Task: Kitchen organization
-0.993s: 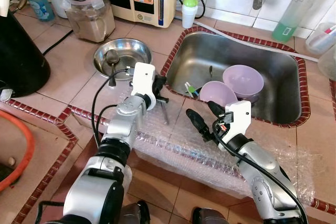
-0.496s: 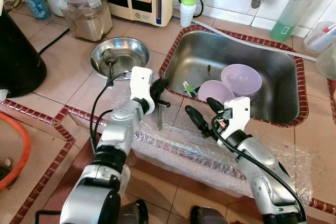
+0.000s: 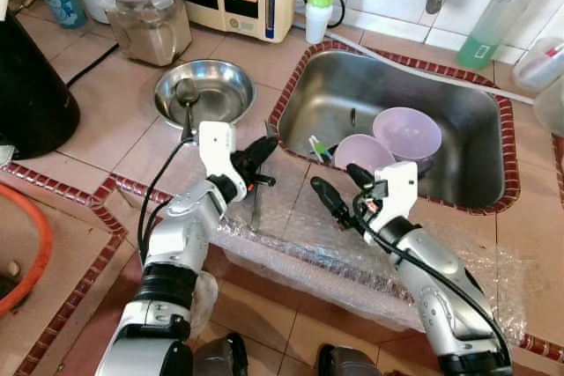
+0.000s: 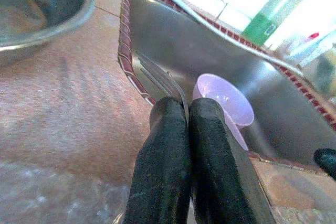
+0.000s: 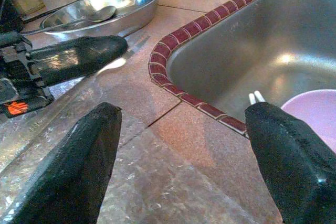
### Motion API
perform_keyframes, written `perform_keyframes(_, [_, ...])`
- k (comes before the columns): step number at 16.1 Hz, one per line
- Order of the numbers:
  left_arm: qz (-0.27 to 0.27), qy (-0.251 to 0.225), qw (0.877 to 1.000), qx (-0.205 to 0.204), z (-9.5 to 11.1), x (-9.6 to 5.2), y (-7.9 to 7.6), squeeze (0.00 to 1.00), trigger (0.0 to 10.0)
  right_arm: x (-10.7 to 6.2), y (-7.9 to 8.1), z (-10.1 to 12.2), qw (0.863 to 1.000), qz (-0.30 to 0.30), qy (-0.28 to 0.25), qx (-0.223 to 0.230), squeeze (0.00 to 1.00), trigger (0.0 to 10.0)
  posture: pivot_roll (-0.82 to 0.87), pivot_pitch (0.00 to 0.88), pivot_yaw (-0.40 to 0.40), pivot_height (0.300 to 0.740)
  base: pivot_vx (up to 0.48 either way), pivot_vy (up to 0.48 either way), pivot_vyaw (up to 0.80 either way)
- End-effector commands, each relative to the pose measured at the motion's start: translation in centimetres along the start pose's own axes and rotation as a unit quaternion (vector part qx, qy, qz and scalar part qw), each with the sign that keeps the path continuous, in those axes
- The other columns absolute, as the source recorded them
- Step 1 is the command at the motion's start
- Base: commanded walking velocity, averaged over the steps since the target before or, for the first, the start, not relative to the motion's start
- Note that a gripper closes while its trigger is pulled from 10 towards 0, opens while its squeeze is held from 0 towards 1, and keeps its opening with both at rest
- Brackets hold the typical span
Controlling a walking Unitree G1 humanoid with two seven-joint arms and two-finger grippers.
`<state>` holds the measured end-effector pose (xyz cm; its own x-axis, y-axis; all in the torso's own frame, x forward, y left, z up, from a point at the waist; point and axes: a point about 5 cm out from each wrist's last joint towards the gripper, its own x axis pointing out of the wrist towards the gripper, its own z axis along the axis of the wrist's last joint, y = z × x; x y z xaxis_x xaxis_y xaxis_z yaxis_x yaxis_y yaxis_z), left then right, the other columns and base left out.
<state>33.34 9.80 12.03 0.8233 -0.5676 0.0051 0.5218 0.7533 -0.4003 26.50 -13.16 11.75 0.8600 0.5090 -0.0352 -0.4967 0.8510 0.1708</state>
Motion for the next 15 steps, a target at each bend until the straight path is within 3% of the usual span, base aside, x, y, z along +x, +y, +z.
perform_keyframes(1, [-0.005, -0.01, 1.0, -0.009, 0.4, -0.4, 0.1, 0.0, 0.0, -0.1, -0.3, 0.0, 1.0, -0.007, 0.001, -0.004, 0.0, 10.0, -0.12, 0.104, -0.009, 0.74, 0.0, 0.0, 0.0])
perform_keyframes(4, [-0.025, -0.054, 0.995, -0.077, 1.8, -0.5, -0.3, 0.0, 0.0, 0.1, -0.3, 0.0, 1.0, -0.009, -0.003, -0.01, 0.0, 10.0, -0.12, 0.104, -0.01, 0.74, 0.0, 0.0, 0.0])
perform_keyframes(9, [-0.074, -0.091, 0.986, -0.122, 3.7, -0.4, -1.3, 0.0, 0.0, 0.4, -0.6, 0.4, 1.0, -0.018, -0.013, -0.021, 0.0, 10.0, -0.12, 0.1, -0.012, 0.74, 0.0, 0.0, 0.0])
perform_keyframes(13, [-0.159, -0.107, 0.964, -0.183, 5.8, -0.9, -3.1, 0.0, 0.0, 1.5, -0.9, 2.4, 0.999, -0.011, -0.047, 0.014, 0.0, 10.0, -0.11, 0.091, -0.011, 0.74, 0.0, 0.0, 0.0])
perform_keyframes(15, [-0.181, -0.128, 0.959, -0.179, 7.6, -0.8, -3.7, 0.0, 0.0, 2.2, -1.1, 3.4, 0.998, 0.006, -0.058, 0.033, 0.0, 10.0, -0.1, 0.083, -0.014, 0.74, 0.0, 0.0, 0.0])
